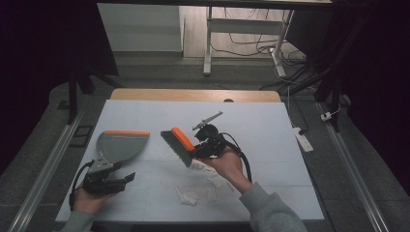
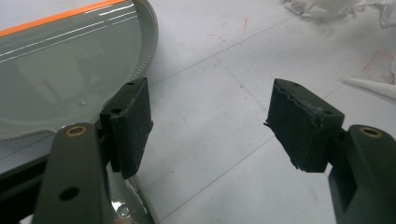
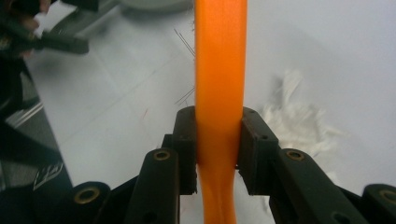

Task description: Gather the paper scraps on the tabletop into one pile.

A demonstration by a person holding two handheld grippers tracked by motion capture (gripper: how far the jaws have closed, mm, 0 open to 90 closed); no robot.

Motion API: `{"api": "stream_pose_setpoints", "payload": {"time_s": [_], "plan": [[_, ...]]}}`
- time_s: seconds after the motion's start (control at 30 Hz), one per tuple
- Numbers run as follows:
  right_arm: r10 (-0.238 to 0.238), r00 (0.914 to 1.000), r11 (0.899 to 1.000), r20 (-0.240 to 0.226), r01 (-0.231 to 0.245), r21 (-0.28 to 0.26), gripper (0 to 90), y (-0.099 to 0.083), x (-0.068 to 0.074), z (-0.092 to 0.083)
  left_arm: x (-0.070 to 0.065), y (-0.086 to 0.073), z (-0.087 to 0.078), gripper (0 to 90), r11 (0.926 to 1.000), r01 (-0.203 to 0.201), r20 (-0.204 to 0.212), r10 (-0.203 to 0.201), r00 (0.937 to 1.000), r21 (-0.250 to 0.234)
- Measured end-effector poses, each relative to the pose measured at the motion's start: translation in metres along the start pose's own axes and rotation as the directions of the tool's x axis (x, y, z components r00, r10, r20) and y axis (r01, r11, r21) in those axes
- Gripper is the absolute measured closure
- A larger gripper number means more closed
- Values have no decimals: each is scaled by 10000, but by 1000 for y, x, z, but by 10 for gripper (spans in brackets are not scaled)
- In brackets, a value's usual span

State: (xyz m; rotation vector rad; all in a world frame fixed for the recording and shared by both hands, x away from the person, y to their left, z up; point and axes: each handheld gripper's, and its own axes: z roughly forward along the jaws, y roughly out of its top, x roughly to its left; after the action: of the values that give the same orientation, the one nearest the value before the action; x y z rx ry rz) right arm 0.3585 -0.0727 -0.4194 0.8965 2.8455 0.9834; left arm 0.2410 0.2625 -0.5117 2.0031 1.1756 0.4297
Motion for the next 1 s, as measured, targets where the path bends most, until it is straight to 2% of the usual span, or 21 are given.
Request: {"api": "stream_pose_setpoints", "payload": {"time_s": [0.1,0.3,0.47,0.63,0.8,0.9,1.0], "plan": [[-191,9998,9997,-52,192,137,707,-8,2,-2,0,0,1,315,10000,7,1,-7,10000,31],[-425,9986,9991,-308,428,65,707,-18,3,-8,-1,0,1,314,10000,-13,-18,13,10000,40],[-894,9946,9956,-523,907,240,707,-23,15,-17,-1,0,1,314,10000,-4,-11,4,10000,32],[-1416,9875,9880,-685,1454,526,707,-29,29,-24,-1,0,0,314,10000,15,0,-15,10000,19],[-1986,9745,9735,-1047,2085,942,707,-34,47,-25,-1,0,1,314,10000,-24,2,24,10000,57],[-2410,9612,9560,-1339,2589,1378,707,-37,59,-17,-1,0,2,314,10000,-27,13,27,10000,63],[-2705,9489,9337,-1623,2997,1961,707,-40,70,-8,-1,0,2,314,10000,-19,7,19,10000,52]]}}
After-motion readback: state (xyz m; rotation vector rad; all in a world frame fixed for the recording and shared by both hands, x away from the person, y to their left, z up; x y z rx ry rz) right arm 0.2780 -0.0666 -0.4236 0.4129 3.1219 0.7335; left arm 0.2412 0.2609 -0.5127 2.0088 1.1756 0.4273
